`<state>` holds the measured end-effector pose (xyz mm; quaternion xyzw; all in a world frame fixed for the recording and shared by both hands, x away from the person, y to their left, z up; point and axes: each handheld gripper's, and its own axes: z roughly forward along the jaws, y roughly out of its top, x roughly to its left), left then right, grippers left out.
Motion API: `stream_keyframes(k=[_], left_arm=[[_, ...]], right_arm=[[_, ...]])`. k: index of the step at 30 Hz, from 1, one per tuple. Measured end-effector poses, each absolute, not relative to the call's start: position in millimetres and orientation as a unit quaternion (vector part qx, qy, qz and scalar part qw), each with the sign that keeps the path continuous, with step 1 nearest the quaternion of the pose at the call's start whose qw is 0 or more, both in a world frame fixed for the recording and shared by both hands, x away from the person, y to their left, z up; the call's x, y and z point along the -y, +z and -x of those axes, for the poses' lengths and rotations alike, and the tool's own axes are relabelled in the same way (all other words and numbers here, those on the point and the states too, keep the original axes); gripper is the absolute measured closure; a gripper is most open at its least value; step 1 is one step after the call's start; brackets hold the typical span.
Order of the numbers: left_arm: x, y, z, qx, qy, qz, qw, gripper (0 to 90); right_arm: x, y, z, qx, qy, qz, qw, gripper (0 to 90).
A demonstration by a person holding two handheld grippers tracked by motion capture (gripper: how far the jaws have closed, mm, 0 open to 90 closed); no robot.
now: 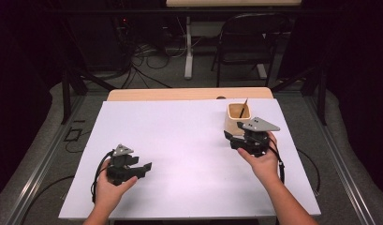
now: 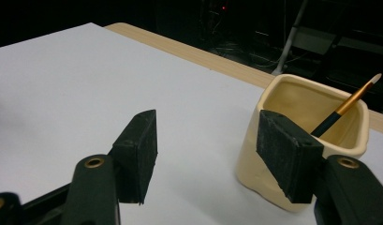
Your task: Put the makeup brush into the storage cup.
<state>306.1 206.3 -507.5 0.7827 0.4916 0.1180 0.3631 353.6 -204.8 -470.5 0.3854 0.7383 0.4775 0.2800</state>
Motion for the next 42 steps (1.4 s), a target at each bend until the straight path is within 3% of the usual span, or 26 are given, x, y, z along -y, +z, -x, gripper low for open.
stream_keyframes(k=[42], left_arm=[[-206.5,-507.4,-305.5,-0.491,0.117,-0.784,0.363,38.3]], right_arm=[[194.4,-514.2,-303.1,-0.749,0.482,-0.378,0.253,39.1]])
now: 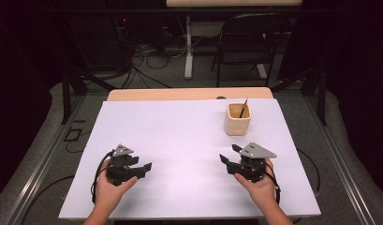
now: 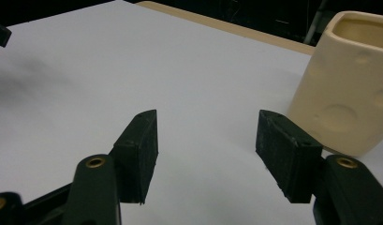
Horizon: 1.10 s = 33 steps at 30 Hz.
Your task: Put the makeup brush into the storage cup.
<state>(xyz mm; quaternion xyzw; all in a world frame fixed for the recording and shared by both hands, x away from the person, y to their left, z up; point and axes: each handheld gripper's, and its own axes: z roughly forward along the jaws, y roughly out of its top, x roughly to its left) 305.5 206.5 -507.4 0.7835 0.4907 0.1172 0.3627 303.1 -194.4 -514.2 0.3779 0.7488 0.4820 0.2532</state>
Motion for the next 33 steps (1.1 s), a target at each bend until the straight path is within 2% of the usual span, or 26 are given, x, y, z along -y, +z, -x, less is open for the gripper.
stream_keyframes(k=[19,33], left_arm=[[-206.5,-508.8,-305.0,-0.491,0.117,-0.784,0.362,38.3],[-206.2,-510.0,-305.5,-0.493,0.119,-0.784,0.359,38.3]], right_arm=[[191.4,-537.1,-294.2,-0.756,0.478,-0.377,0.24,39.5],[193.8,-541.4,-294.1,-0.763,0.467,-0.381,0.236,39.5]])
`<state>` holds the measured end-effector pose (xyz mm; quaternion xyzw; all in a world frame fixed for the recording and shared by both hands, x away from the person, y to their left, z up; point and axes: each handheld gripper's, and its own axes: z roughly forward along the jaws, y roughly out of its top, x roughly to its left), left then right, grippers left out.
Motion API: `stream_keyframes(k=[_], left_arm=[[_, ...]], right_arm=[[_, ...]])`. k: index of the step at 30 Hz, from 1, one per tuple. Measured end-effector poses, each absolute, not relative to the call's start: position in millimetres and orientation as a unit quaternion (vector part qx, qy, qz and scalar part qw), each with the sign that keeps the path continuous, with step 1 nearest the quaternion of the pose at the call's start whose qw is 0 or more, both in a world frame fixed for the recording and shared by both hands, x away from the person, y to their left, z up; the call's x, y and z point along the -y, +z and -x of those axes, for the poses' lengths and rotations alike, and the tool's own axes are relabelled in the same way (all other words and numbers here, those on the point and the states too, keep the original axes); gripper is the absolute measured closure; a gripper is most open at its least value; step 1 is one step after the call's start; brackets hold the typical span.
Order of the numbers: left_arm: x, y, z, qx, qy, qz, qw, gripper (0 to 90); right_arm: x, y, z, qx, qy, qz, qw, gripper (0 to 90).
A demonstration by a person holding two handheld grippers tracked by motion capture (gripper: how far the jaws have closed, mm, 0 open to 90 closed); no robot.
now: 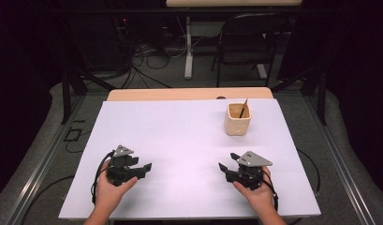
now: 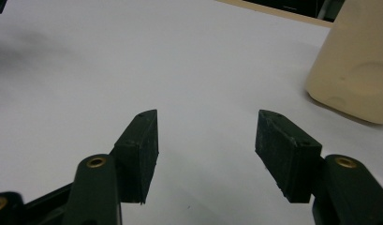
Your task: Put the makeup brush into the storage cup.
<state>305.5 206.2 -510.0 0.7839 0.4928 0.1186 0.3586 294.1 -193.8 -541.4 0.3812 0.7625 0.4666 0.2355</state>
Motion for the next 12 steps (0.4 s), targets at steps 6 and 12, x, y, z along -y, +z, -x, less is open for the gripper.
stream_keyframes(k=[6,12], left_arm=[[-206.5,-510.5,-306.1,-0.493,0.119,-0.784,0.358,38.3],[-208.4,-510.0,-306.7,-0.494,0.121,-0.781,0.363,38.3]], right_arm=[[194.8,-542.7,-294.7,-0.76,0.467,-0.383,0.241,39.5],[196.9,-543.9,-295.5,-0.759,0.464,-0.387,0.242,39.5]])
